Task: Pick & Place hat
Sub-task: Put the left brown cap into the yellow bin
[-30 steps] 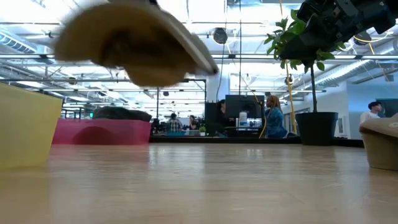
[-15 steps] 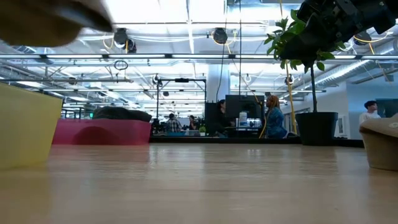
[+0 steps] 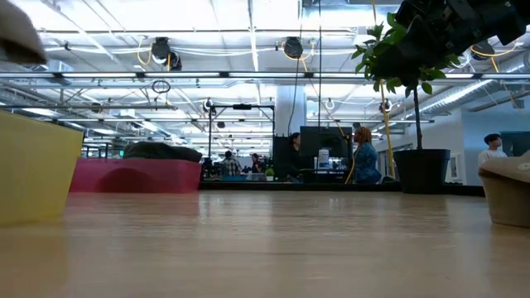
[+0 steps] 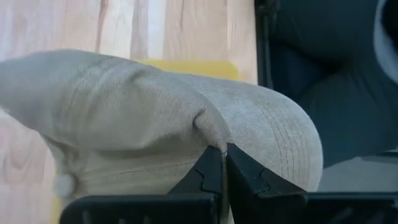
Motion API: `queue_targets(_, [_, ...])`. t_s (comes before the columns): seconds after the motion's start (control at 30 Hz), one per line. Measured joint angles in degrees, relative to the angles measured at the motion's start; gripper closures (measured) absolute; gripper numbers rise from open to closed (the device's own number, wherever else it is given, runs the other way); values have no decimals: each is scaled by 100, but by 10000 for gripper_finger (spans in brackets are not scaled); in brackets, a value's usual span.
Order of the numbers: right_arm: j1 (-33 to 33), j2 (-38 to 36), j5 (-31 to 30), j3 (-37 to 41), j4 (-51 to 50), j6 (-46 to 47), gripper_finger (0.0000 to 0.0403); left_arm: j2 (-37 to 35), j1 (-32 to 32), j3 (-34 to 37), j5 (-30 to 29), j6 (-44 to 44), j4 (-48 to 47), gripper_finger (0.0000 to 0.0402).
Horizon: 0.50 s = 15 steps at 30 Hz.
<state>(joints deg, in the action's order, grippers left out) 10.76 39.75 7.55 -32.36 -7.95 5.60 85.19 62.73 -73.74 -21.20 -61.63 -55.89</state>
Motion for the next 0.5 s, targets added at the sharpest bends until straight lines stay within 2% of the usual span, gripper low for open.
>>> queue_targets(0.23, [2, 0, -15, 0, 65, -76, 261, 0, 174, 750, -53, -153, 444, 390])
queue_targets(0.5, [2, 2, -21, 0, 246, -135, 261, -2, 177, 1402, 316, -156, 712, 393])
